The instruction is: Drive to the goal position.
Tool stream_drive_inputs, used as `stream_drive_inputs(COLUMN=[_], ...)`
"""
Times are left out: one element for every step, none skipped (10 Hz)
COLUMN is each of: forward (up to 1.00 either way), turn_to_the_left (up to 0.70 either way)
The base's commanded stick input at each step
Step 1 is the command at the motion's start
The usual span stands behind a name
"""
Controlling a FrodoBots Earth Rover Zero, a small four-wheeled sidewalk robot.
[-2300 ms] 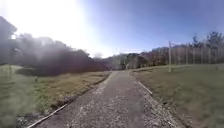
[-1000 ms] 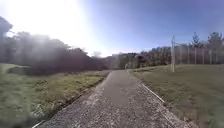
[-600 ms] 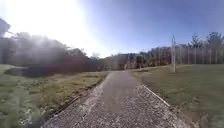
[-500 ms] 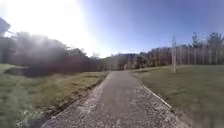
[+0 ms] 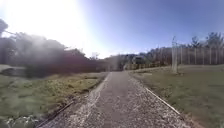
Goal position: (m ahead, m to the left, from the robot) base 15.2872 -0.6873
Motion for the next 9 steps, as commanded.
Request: stream_drive_inputs(forward=[0.50, 0.50, 0.50, 0.50, 0.50, 0.50, 0.50, 0.50, 0.50], turn_to_the_left=[0.00, 0.00, 0.00, 0.00, 0.00, 0.00, 0.00, 0.00, 0.00])
